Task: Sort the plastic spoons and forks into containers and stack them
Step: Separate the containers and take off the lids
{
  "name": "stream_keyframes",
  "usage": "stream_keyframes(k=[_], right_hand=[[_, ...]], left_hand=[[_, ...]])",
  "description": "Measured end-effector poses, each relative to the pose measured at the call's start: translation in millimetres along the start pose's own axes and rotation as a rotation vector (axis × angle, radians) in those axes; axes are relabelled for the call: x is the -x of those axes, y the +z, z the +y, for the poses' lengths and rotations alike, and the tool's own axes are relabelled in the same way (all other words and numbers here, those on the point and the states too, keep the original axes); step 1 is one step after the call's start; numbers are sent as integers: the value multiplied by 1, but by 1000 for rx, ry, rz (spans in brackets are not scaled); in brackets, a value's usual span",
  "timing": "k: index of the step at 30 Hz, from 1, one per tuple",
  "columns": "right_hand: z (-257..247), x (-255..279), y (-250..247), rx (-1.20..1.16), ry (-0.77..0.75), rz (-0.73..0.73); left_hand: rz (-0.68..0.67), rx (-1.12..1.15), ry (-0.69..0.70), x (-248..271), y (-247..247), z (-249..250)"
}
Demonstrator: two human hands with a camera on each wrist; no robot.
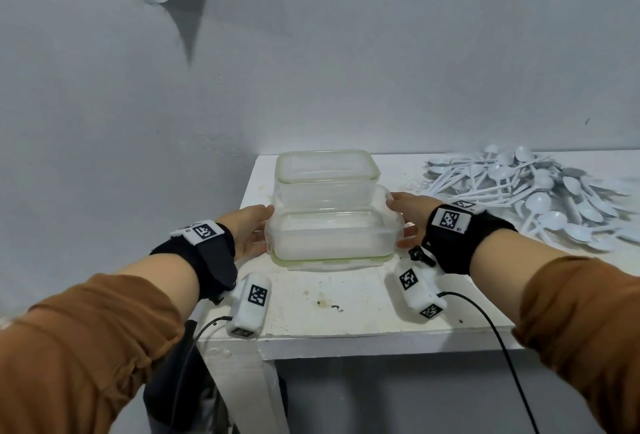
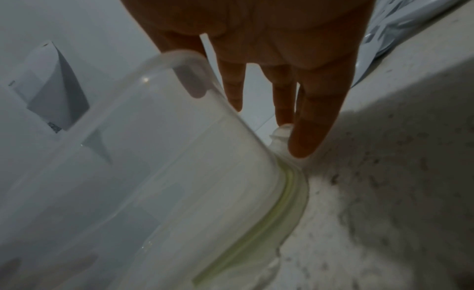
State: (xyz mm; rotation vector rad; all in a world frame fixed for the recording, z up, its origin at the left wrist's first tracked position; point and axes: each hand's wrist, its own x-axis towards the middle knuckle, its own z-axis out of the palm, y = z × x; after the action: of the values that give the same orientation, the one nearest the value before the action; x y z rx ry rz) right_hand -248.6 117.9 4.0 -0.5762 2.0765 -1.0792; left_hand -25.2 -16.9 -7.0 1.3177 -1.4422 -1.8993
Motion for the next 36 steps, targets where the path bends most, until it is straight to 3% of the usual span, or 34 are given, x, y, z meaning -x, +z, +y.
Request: stream_keyframes(k=[7,12,20,28,36], right_hand=[[1,-1,2,63,-55,18],[3,-7,0,-35,-19,-10],[-3,-23,-11,48,-12,-98],[-56,-68,-43,155,-108,-53],[-85,-122,-29,284,-100,-107]], left_hand=[[-22,-6,15,-3,-1,-1],[-44,-28,7,-11,-7,-2],[-66,-204,-29,-28,-19,12],[36,-351,68,-69,-25,62],[-9,-494,79,-120,-16,92]])
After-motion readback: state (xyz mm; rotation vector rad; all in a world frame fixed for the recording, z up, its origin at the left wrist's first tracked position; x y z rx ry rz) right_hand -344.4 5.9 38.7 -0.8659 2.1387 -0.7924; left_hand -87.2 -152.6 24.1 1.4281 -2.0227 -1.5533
